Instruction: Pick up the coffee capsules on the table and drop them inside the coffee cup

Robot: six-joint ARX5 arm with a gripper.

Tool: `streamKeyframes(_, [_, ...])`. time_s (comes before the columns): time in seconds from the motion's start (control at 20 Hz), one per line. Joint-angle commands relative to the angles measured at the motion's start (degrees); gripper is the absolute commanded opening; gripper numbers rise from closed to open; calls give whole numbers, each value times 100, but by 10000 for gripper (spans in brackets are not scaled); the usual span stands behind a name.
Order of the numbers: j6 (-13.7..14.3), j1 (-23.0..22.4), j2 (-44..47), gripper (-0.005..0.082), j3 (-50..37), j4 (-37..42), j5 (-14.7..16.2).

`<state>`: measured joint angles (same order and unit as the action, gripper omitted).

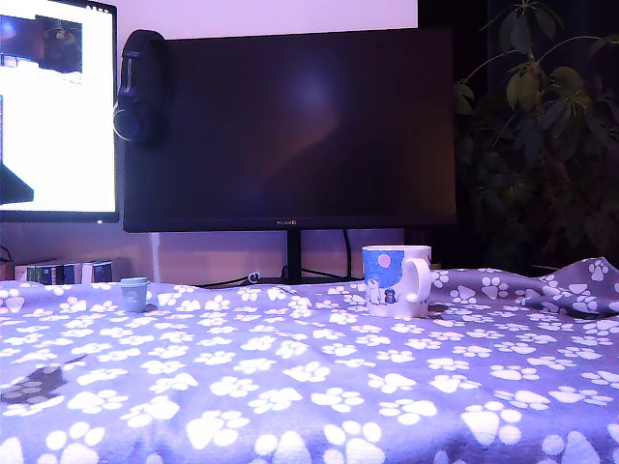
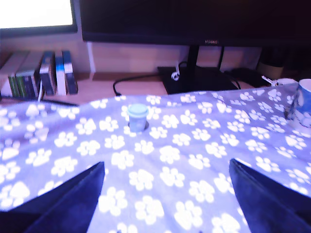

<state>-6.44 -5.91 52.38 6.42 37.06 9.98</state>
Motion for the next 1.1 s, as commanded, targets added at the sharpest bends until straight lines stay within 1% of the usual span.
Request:
streamKeyframes(0.0, [90,-9,321,743,-92,378,4])
streamKeyframes(0.35, [94,-9,1738,743,-90,2022,7])
streamKeyframes(0.55, [94,-9,2479,743,-61,2796,9])
streamKeyframes(0.7, [96,-9,3003,743,85,3169,17])
streamKeyframes(0.8, [101,-9,3342,743,289,3246,35])
streamKeyframes(0.9, [208,-9,3665,743,507,3300,92])
streamKeyframes(1.05, [240,-9,4124,743,723,3633,162])
